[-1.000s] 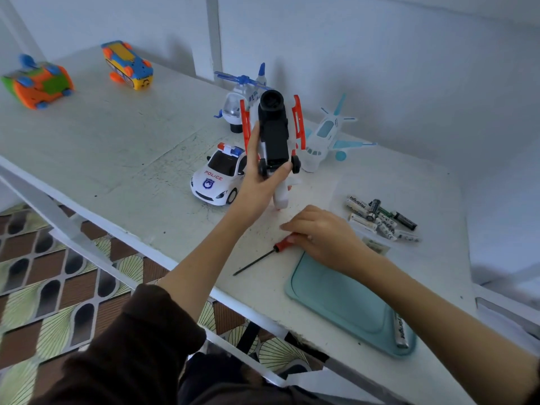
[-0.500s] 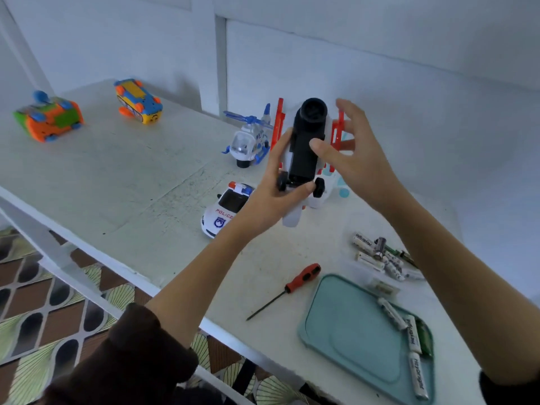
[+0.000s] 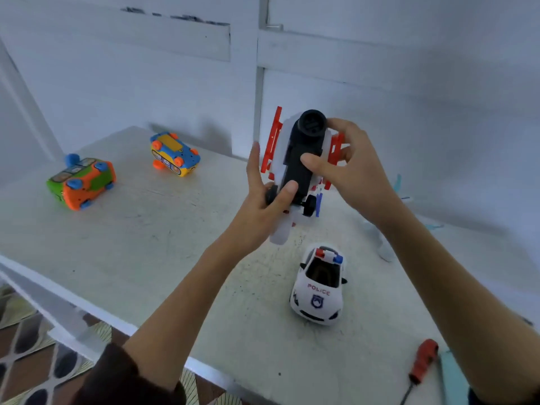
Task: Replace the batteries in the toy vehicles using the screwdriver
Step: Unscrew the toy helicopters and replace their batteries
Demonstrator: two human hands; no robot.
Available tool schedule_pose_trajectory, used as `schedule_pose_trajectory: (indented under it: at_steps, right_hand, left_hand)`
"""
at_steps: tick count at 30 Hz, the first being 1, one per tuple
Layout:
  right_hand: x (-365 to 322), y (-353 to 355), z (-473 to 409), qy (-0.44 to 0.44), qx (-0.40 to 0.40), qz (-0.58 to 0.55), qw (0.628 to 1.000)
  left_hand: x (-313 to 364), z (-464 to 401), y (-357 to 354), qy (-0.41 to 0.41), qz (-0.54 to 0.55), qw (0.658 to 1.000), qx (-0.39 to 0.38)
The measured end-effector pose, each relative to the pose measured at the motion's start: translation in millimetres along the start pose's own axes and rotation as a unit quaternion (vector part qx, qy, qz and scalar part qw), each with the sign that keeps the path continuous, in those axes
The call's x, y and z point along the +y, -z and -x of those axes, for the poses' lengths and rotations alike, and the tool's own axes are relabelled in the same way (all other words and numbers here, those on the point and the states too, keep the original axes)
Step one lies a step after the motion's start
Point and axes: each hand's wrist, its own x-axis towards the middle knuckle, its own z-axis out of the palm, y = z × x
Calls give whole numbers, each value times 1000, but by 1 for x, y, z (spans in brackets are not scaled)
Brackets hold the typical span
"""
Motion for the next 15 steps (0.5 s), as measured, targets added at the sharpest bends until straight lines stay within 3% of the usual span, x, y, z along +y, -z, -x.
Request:
schedule_pose_trajectory:
  at_steps: [7,15]
  right_hand:
    - [-9,-75,-16,-45,-25,14,999]
    - [-6,-148,-20,9,10,101,995]
  left_hand:
    - [-51,-15,81,47,-59,997,-11]
    - [-89,-26,134,39,-46,998,3]
